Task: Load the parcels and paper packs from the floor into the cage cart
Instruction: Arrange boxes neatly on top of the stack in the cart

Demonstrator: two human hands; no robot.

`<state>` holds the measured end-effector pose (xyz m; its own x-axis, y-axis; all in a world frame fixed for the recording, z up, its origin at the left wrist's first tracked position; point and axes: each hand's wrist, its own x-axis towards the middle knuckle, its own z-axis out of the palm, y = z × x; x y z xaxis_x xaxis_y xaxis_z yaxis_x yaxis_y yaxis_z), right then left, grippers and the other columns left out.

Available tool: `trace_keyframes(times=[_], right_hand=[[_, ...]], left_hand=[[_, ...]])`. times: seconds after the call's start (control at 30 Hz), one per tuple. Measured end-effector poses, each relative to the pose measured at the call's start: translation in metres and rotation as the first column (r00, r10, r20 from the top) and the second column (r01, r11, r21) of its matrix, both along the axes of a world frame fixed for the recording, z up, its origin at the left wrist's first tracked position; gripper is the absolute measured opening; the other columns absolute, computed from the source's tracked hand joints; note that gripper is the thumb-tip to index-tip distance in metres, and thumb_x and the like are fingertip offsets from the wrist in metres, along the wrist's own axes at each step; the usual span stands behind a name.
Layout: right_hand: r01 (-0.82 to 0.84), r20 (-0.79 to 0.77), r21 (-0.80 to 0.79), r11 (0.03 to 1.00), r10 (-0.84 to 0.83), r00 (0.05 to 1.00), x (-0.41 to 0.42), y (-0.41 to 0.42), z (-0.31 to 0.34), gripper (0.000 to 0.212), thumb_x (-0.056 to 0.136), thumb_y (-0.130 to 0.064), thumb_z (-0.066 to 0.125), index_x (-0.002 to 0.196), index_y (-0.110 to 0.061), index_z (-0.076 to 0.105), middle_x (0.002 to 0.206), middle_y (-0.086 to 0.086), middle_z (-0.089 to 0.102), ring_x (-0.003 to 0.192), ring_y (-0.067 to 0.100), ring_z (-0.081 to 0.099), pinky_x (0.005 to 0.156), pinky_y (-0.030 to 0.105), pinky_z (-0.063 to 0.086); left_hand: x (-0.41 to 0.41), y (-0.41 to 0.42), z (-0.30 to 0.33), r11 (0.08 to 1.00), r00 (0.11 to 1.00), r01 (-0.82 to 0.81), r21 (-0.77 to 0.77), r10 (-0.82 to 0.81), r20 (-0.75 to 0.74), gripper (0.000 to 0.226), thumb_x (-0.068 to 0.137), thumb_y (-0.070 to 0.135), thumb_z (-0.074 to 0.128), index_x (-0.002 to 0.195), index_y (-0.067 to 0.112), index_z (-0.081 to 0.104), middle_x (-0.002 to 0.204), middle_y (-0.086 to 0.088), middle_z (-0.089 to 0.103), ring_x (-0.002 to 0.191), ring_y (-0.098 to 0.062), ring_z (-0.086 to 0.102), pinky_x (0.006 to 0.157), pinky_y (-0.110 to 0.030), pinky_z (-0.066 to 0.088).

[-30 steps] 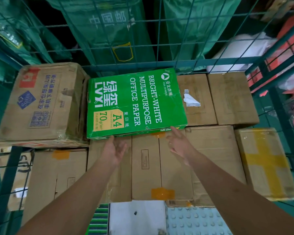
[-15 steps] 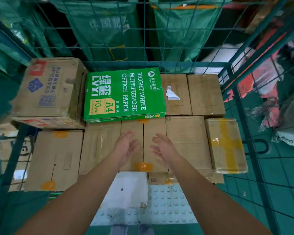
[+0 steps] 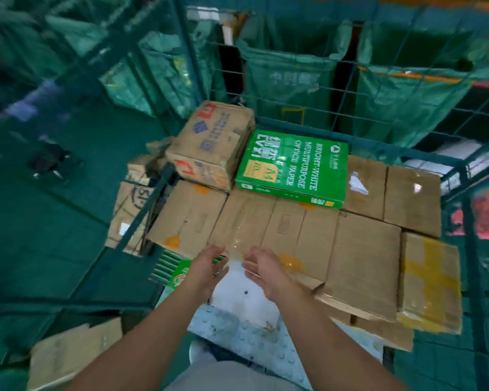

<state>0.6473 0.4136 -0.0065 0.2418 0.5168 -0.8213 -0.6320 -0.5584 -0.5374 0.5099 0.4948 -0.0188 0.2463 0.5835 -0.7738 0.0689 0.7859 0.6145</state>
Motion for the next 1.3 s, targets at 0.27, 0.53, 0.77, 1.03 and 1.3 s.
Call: trace_keyframes(times=[0.27,0.53,0.77,1.03,1.3], right_hand=[[-0.286,0.077,0.031,0.958,0.283,0.956,-0.118,0.029,0.021,0.014,0.103,-0.016,0.052,0.090,-0.017,0.057,0.083,0.007,0.055,0.059,0.014,0.047,0.059,0.026,0.040],[-0.547,0.161,-0.020,0.837,0.543,0.824,-0.259,0.052,0.041,0.014,0.105,-0.023,0.052,0.097,-0.016,0.061,0.094,0.007,0.067,0.063,0.015,0.056,0.063,0.029,0.043],[-0.742,0.152,-0.038,0.669,0.738,0.657,-0.395,0.041,0.038,0.010,0.106,-0.023,0.053,0.100,-0.019,0.060,0.090,0.001,0.064,0.070,0.012,0.058,0.065,0.024,0.045],[-0.962,0.191,-0.104,0.251,0.955,0.228,-0.582,0.021,0.009,0.015,0.105,-0.024,0.053,0.111,-0.016,0.064,0.102,0.003,0.068,0.076,0.014,0.064,0.068,0.026,0.051],[-0.973,0.159,-0.113,-0.202,0.963,-0.219,-0.715,-0.030,0.002,0.011,0.105,-0.027,0.055,0.109,-0.019,0.062,0.104,0.003,0.069,0.083,0.016,0.066,0.069,0.026,0.053]], left_hand=[[-0.136,-0.021,0.018,0.935,0.933,-0.355,0.000,0.355,0.062,0.024,0.105,0.025,0.056,0.127,0.015,0.061,0.124,0.000,0.066,0.106,-0.020,0.064,0.087,-0.035,0.052],[-0.265,-0.037,0.028,0.809,0.794,-0.586,-0.050,0.585,0.163,0.022,0.104,0.030,0.058,0.123,0.019,0.061,0.123,-0.002,0.068,0.111,-0.021,0.065,0.086,-0.033,0.055],[-0.390,-0.066,0.021,0.619,0.604,-0.779,-0.103,0.784,0.144,0.021,0.107,0.027,0.053,0.126,0.019,0.056,0.122,-0.004,0.066,0.103,-0.022,0.065,0.084,-0.034,0.055],[-0.555,-0.143,0.010,0.225,0.208,-0.966,-0.125,0.969,0.136,0.010,0.106,0.023,0.052,0.105,0.019,0.061,0.105,-0.001,0.068,0.091,-0.019,0.063,0.083,-0.033,0.052],[-0.637,-0.234,-0.007,-0.236,-0.254,-0.954,-0.186,0.964,0.078,0.017,0.108,0.025,0.050,0.122,0.017,0.053,0.116,-0.002,0.066,0.107,-0.023,0.062,0.096,-0.038,0.049]])
